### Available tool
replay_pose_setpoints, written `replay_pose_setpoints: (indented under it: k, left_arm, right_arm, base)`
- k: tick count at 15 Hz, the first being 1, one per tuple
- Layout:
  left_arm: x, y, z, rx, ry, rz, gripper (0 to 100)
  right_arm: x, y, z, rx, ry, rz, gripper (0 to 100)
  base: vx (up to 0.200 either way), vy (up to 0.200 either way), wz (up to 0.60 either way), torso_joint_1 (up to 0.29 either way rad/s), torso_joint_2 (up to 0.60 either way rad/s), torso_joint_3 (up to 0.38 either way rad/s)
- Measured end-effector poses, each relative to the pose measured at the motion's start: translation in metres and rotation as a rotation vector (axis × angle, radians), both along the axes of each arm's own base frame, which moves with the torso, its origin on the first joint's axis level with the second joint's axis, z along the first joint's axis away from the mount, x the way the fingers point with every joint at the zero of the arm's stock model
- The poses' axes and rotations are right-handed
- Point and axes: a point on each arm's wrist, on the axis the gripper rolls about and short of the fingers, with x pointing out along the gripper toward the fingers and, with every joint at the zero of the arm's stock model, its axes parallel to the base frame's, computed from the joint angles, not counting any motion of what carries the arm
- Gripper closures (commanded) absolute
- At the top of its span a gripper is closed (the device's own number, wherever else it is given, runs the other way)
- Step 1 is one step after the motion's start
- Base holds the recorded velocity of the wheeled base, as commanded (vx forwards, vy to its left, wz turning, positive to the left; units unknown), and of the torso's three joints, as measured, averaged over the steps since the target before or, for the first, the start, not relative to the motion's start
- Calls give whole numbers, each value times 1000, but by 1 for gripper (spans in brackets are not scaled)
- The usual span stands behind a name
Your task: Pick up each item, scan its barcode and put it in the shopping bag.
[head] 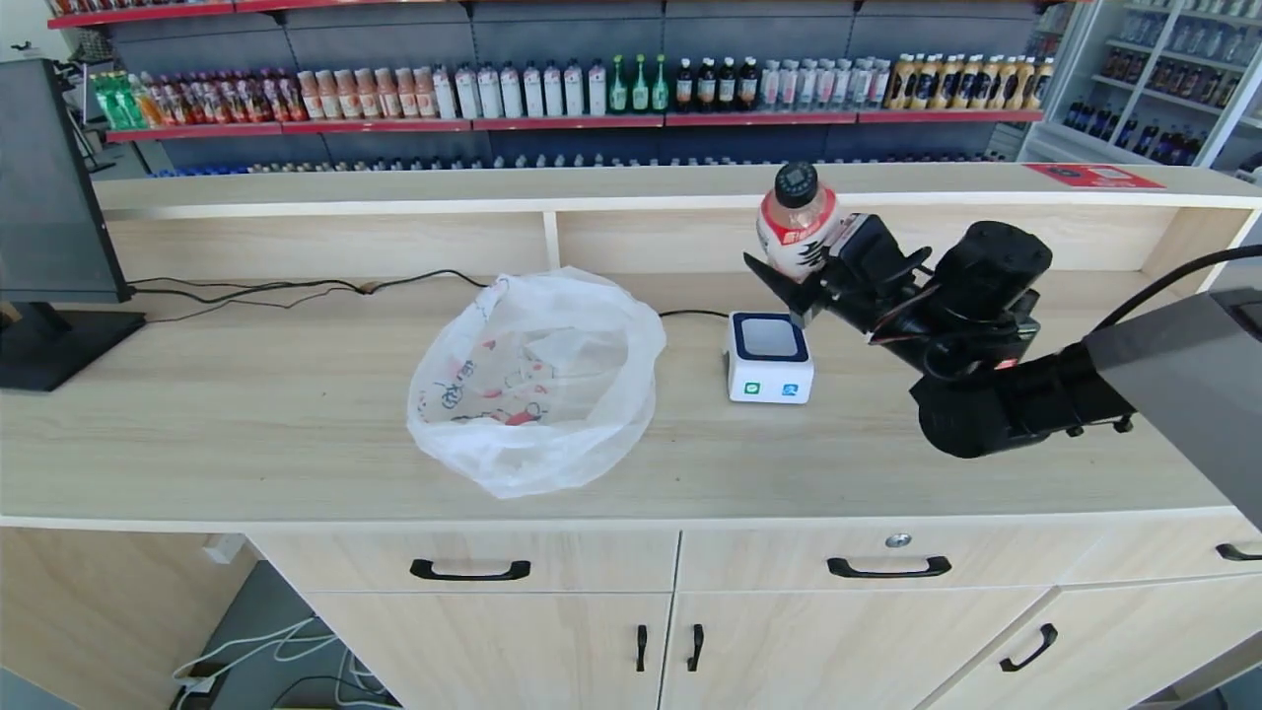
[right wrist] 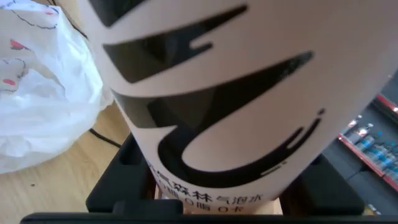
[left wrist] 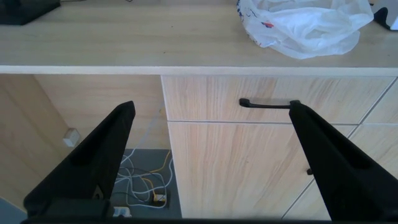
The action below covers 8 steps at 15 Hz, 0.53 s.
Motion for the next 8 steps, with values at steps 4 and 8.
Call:
replay_pose_setpoints:
  k: [4,8]
  left_arm:
    - [0,0,0,0,0,0,0]
    - [0,0,0,0,0,0,0]
  right_arm:
    - [19,-13,7,-80,-73,17,100]
    - [22,-4,2,-54,-79,81,100]
  base:
    - [0,0,0,0,0,0]
    - [0,0,0,0,0,0]
